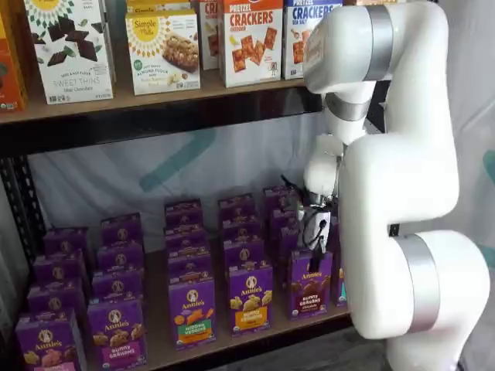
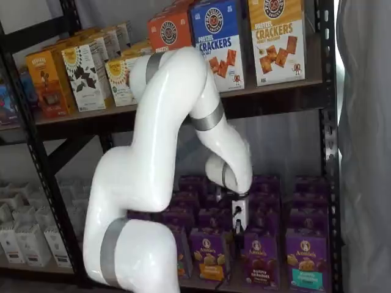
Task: Pick up the purple box with a brown patch in the center, on the bottom shelf, the fifth box from the left
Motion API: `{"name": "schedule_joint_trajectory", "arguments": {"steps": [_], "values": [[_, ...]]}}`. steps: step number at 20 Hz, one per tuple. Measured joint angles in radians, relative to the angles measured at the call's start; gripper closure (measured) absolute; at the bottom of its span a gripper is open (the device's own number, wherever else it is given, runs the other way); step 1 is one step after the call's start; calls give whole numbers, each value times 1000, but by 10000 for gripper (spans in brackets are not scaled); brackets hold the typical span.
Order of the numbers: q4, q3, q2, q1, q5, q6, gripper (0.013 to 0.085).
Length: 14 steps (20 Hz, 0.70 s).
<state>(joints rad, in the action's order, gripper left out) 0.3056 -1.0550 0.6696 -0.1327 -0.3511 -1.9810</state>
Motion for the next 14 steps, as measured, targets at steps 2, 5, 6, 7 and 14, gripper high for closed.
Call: {"name": "schedule_joint_trajectory", "arguments": {"steps": [2, 5, 6, 7, 14], "values": [[-1, -28, 12, -7, -33, -4, 130], [17, -70, 40, -17, -49, -27, 130], [29, -79, 48, -18, -47, -39, 130], [51, -90, 58, -19, -42, -61, 130], [130, -140, 108, -22, -8, -136, 130]]}}
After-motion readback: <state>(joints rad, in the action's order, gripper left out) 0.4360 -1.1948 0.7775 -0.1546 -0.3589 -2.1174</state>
